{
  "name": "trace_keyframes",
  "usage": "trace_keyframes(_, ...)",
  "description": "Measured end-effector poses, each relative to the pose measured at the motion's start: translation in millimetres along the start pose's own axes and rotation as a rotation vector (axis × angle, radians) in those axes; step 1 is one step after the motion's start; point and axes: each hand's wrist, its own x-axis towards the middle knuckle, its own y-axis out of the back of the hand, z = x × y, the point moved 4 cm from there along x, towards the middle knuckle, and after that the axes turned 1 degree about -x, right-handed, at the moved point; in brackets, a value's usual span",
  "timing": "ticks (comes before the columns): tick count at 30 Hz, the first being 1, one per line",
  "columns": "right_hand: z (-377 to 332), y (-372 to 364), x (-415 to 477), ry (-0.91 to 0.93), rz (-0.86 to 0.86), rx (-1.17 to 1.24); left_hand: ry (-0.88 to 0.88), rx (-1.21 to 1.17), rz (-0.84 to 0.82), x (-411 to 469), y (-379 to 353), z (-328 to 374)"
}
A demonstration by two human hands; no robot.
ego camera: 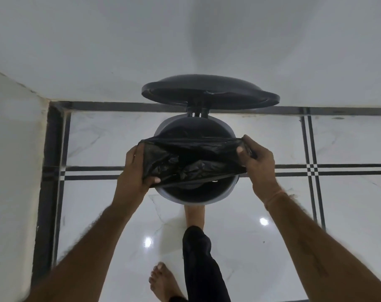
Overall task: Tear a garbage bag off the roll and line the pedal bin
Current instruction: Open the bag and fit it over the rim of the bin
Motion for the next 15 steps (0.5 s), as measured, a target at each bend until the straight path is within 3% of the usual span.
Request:
trace_keyframes(5,5,-2,-5,-0.059,-0.020,0.154,0.151,-0.060,0.102,-11,-4,-12)
trace_keyframes(7,3,4,-9,-0.076,0.057,0.222,0.225,-0.077,0.181,-11,-1,-20)
trace_keyframes(9,3,10,-12,-0.082,0.110,0.236,0.189,-0.043,0.180,-8,3,-22)
trace_keyframes(11,0,9,-13,-0.052,0.058,0.200,0.116,-0.048,0.143,-4,2,-19)
trace_keyframes(15,-10,4,-12,0.049,-0.092,0.093,0.289,-0.247,0.228,-1,-1,-20)
